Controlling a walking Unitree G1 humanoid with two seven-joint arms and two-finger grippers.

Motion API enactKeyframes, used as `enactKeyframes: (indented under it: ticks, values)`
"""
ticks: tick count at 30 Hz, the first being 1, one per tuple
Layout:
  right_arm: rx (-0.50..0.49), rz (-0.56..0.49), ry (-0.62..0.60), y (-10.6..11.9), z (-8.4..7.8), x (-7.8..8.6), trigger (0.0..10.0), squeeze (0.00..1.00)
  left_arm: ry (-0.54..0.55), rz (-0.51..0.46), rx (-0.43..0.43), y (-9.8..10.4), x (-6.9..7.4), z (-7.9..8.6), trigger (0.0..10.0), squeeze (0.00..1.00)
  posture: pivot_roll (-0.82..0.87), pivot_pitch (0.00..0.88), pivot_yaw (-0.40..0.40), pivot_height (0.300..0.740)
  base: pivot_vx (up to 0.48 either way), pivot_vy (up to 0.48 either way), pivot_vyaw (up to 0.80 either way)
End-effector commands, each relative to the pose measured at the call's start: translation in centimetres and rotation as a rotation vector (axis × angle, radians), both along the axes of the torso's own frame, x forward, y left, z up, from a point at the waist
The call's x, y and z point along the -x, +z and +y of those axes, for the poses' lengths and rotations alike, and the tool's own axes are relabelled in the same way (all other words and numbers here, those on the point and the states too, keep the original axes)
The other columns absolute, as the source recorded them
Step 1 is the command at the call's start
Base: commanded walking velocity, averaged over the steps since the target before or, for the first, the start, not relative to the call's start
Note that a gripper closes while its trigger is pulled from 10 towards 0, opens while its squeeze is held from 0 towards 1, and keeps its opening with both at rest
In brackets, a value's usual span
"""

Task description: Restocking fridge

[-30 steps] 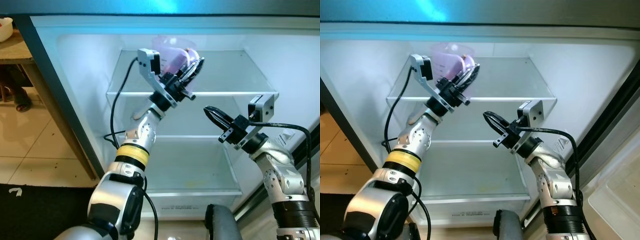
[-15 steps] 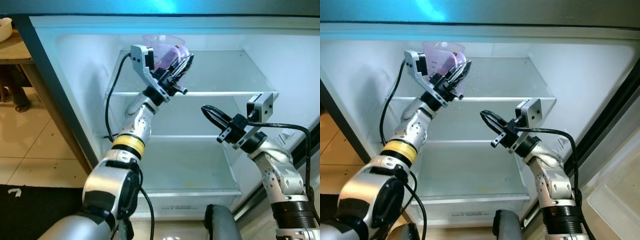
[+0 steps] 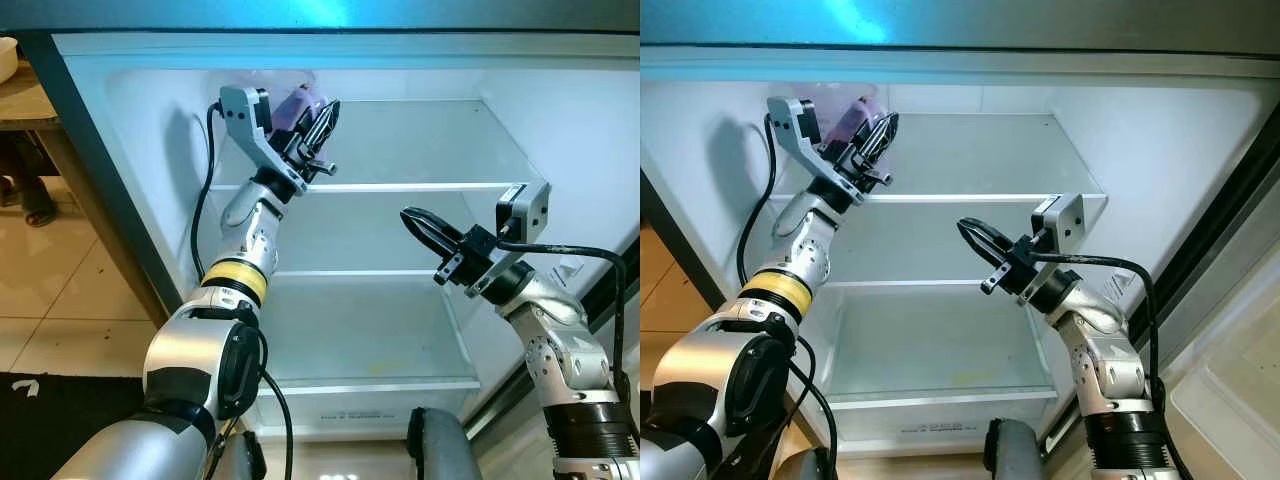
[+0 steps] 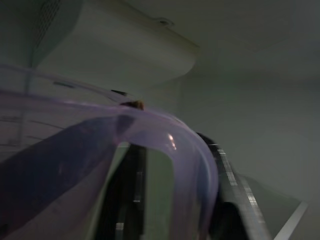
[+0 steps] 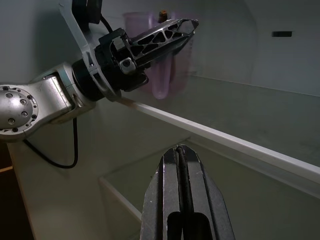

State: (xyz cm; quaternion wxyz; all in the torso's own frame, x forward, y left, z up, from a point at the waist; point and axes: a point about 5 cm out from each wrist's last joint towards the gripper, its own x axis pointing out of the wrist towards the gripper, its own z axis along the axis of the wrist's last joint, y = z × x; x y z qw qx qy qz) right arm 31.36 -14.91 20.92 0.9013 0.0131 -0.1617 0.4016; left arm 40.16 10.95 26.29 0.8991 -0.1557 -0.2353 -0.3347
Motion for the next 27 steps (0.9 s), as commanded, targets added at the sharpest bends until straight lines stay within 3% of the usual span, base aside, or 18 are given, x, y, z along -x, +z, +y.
enactKeyframes:
  ticks: [1, 2, 11, 12, 13, 19, 27]
  values:
    - [0.005, -0.001, 0.01, 0.2, 0.0, 0.2, 10.0, 0.0, 0.004, -0.006, -0.01, 0.1, 0.0, 0.3, 10.0, 0.94, -0.08, 0.057, -0.018, 0.42, 0.0, 0.0, 0.0]
    - [0.005, 0.0, 0.011, 0.2, 0.0, 0.2, 10.0, 0.0, -0.006, -0.014, -0.005, 0.2, 0.0, 0.1, 10.0, 1.0, -0.08, 0.057, -0.018, 0.42, 0.0, 0.0, 0.0]
    - [0.007, 0.002, 0.012, 0.2, 0.0, 0.3, 10.0, 0.0, -0.034, -0.07, 0.023, 0.1, 0.6, -1.2, 10.0, 0.98, -0.07, 0.058, -0.014, 0.42, 0.0, 0.0, 0.0]
    - [0.006, 0.003, 0.012, 0.2, 0.0, 0.3, 10.0, 0.0, -0.036, -0.079, 0.026, -0.1, 0.8, -1.5, 10.0, 0.11, -0.07, 0.058, -0.014, 0.42, 0.0, 0.0, 0.0]
    - [0.006, 0.004, 0.012, 0.2, 0.0, 0.3, 10.0, 0.0, -0.039, -0.083, 0.036, -0.2, 0.9, -1.7, 10.0, 0.0, -0.07, 0.058, -0.013, 0.42, 0.0, 0.0, 0.0]
    - [0.007, 0.008, 0.013, 0.1, 0.0, 0.2, 10.0, 0.0, -0.028, -0.073, 0.045, -1.4, 1.5, -2.5, 10.0, 0.0, -0.07, 0.058, -0.012, 0.42, 0.0, 0.0, 0.0]
    - [0.007, 0.011, 0.016, 0.0, 0.0, 0.3, 10.0, 0.0, 0.003, -0.004, 0.06, -4.5, 2.4, -3.2, 10.0, 0.0, -0.07, 0.057, -0.009, 0.42, 0.0, 0.0, 0.0]
